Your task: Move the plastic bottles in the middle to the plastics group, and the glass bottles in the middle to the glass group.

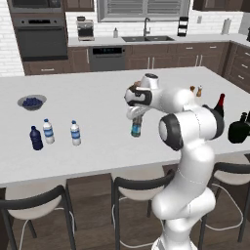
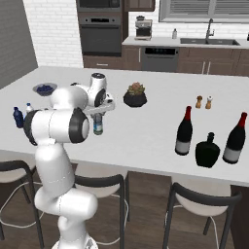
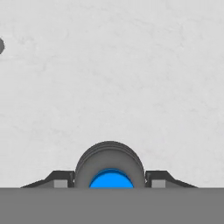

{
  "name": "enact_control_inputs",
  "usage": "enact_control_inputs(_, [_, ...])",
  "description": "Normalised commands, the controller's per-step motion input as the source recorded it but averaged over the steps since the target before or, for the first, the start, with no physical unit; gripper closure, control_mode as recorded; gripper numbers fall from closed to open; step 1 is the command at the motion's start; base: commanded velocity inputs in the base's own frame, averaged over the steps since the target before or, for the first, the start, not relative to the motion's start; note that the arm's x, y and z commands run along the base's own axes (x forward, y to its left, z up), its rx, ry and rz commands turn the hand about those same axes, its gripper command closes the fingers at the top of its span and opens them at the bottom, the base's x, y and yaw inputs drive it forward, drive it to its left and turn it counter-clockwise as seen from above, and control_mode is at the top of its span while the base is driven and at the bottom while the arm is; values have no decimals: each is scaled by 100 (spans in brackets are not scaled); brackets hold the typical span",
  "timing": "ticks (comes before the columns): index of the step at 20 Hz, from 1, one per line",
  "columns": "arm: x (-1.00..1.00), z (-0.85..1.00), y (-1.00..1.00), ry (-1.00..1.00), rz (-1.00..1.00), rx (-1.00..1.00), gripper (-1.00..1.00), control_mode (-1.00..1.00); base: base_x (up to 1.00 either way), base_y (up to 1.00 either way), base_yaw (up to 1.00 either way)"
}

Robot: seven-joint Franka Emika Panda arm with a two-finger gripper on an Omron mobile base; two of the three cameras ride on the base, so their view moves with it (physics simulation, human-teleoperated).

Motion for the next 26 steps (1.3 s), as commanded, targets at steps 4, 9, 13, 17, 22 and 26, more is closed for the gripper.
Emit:
enact_control_inputs(4, [-35,7,79,0,34,3,100,-100,0,0,0])
enact_control_inputs(9, [-24,1,91,0,28,2,100,-100,0,0,0])
enact_control_inputs(13, [-27,0,94,0,25,0,100,-100,0,0,0])
enact_control_inputs(17, [-37,0,90,-1,22,0,100,-100,0,0,0])
enact_control_inputs(22, [-33,-5,81,-6,18,0,100,-100,0,0,0])
enact_control_inputs(26, [-3,-18,77,-18,10,0,100,-100,0,0,0])
